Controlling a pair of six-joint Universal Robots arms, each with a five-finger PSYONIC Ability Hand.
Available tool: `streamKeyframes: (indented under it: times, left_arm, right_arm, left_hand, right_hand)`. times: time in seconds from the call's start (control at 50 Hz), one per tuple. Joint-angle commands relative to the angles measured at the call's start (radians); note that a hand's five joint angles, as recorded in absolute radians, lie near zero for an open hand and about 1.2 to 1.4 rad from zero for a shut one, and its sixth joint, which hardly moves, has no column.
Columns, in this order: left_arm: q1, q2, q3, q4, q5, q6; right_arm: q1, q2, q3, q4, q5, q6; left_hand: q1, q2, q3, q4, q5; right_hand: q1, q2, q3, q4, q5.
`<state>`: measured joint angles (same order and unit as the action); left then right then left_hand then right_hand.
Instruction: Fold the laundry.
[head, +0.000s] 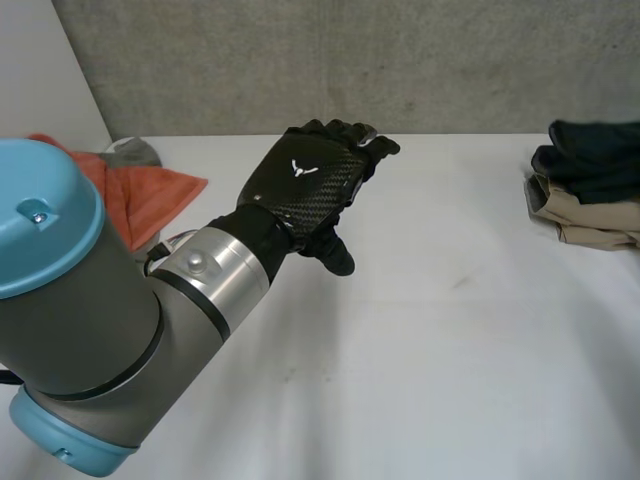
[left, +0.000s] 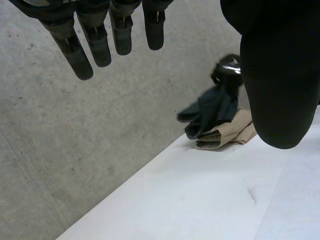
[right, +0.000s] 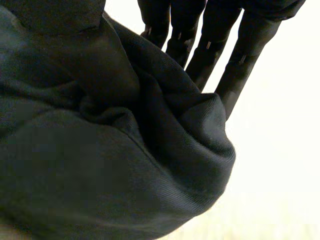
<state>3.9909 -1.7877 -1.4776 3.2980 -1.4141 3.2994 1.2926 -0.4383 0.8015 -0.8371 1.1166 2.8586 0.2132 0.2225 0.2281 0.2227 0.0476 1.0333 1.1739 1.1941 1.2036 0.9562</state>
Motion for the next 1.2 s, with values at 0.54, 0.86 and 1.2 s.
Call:
streamKeyframes:
  times: [0.54, 0.86, 1.2]
  left_arm:
    - [-0.033, 0.025, -0.013, -0.003, 0.001, -0.003]
    - [-0.03, 0.114, -0.012, 0.005, 0.009, 0.0]
    - [0.6, -0.013, 0.037, 0.095, -0.009, 0.25]
  right_arm:
    - [-0.162, -0.447, 0.308, 0.423, 0.284, -0.11]
    - [0.114, -0.792, 0.413, 0.395, 0.28, -0.121]
    - [0.553, -0.932, 0.926, 0.631, -0.12, -0.148]
  left_hand:
    - [0.012, 0.003, -0.003, 0.003, 0.003]
    - [-0.011, -0.021, -0.026, -0.021, -0.02]
    - [-0.017, -0.027, -0.032, -0.027, -0.026]
  right_hand:
    - [-0.859, -0.999, -1.02, -1.029, -0.956]
    - [-0.859, -0.999, -1.02, -1.029, -0.956]
    - [-0.859, -0.999, -1.02, -1.029, -0.956]
